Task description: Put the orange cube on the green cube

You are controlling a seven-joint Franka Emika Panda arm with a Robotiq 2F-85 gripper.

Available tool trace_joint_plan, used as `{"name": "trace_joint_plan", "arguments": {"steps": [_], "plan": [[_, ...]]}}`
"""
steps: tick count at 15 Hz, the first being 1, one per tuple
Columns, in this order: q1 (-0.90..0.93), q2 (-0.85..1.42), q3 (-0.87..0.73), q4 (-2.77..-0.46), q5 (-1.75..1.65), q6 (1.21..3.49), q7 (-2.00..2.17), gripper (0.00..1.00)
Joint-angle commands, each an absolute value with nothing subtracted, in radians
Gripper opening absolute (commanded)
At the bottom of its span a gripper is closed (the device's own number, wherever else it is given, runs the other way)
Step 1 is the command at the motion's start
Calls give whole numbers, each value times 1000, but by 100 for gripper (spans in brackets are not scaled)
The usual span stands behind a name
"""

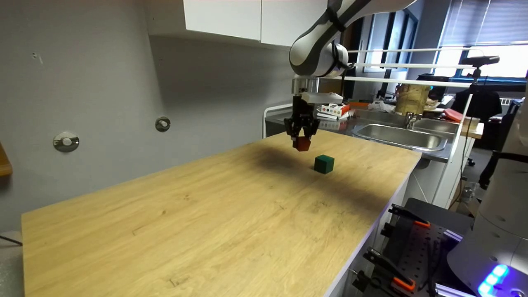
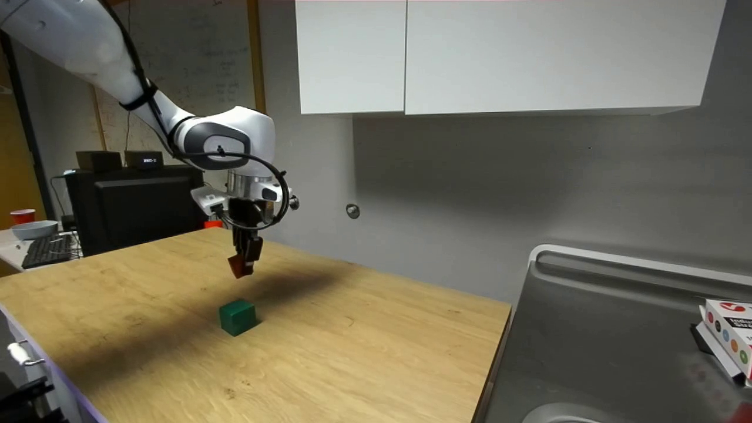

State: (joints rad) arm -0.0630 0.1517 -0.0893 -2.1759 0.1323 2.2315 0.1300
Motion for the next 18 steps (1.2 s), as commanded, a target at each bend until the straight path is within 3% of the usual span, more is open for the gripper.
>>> {"name": "trace_joint_plan", "arguments": {"steps": [1,18], "plan": [[-86,131,-108,-2174,118,2218,159,19],[-144,89,-153,-2297,145,2222,160,19]]}}
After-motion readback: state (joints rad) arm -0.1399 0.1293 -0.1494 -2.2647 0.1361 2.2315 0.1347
